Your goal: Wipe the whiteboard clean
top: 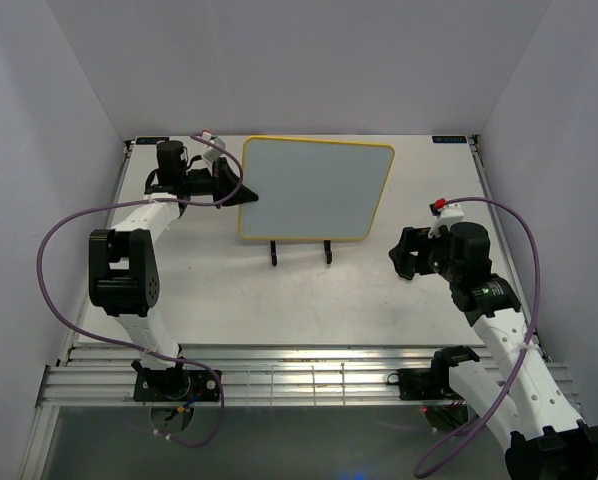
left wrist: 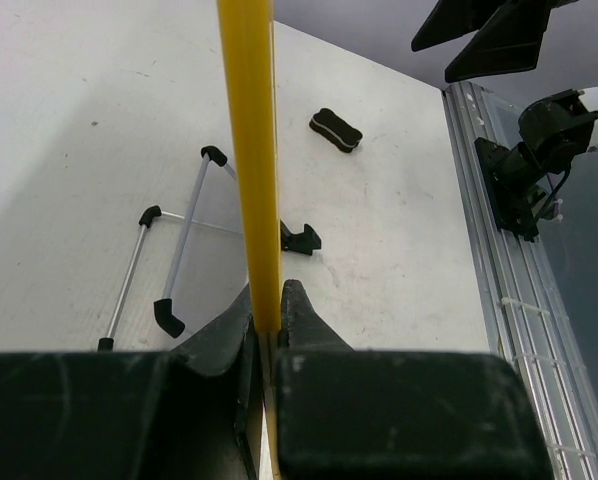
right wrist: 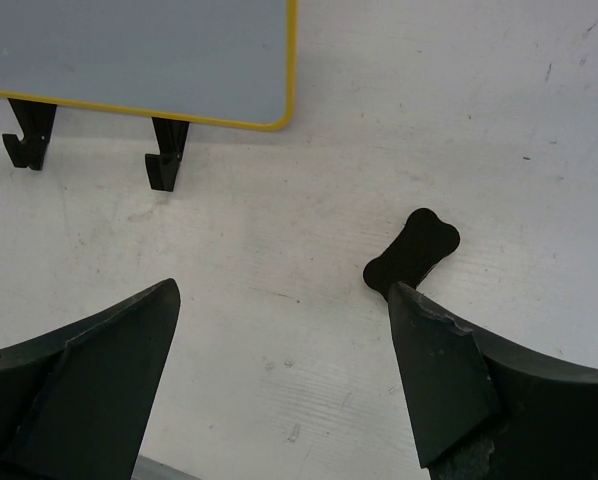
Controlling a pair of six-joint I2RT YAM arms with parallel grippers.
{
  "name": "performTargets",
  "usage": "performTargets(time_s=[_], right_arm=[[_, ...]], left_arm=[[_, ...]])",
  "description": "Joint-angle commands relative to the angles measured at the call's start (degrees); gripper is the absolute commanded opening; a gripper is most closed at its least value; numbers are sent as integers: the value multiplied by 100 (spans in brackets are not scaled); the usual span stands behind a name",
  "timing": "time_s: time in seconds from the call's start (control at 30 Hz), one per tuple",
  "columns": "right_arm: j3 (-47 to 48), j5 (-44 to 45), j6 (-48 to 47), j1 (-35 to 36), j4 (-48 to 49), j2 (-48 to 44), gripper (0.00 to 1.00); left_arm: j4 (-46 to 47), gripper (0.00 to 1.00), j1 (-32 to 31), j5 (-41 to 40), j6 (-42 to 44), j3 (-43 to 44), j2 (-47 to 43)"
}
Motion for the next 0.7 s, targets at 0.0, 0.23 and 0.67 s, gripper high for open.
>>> performTargets(time_s=[0.0,0.23,0.67], right_arm=[[4,-52,-115,43,178,-5,90],[-5,-52,-124,52,161,-22,90],[-5,-52,-115,52,178,30,90]], left_arm=[[206,0,-6,2249,141,74,-563],[224,0,20,2258,44,65,-563],[224,0,-296,2064,97,-22,-1390]])
